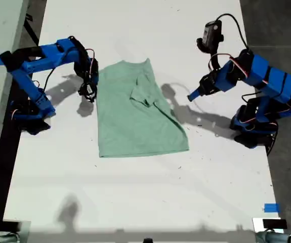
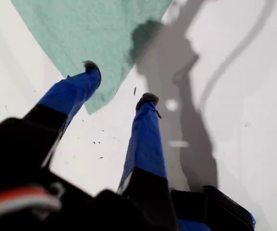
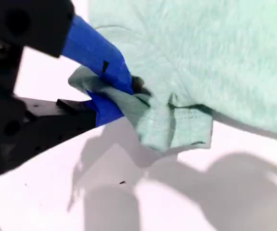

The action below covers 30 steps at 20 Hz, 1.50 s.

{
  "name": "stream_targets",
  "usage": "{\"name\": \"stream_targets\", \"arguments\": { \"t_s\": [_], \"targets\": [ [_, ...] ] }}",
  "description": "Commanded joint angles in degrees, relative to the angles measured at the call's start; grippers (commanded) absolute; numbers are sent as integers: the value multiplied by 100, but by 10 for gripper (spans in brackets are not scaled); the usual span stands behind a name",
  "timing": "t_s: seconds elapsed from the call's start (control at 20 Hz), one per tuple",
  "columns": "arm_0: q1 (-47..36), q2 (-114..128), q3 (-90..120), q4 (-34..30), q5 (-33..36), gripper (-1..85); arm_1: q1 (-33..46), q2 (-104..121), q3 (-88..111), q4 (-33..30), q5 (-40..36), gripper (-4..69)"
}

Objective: Fold tshirt

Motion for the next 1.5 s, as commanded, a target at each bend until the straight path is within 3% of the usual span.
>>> {"name": "stream_targets", "arguments": {
  "t_s": [0.0, 0.2, 0.4, 0.65, 0.85, 0.9, 0.95, 1.0, 1.45],
  "targets": [
    [-352, 1239, 413, 123, -26, 11, 79, 211, -9, -272, 9, 203],
    [220, 1143, -369, 352, -308, 4, 79, 202, 79, -369, 35, 204],
    [1090, -527, -2760, 844, -571, 4, 53, 185, 114, -378, 79, 204],
    [1582, -2856, -5801, 1564, -650, 4, -26, 193, 167, -360, 158, 204],
    [1564, -3771, -6416, 1213, -659, 10, -105, 246, 246, -343, 229, 202],
    [1521, -3929, -6425, 1169, -659, 48, -105, 264, 290, -343, 237, 202],
    [1485, -4052, -6425, 1169, -563, 231, -105, 264, 308, -343, 246, 202],
    [1477, -4078, -6416, 1283, -527, 331, -114, 264, 325, -352, 246, 202],
    [1740, -844, -5133, 2391, -703, 359, -343, 246, 466, -501, 352, 198]
  ]
}}
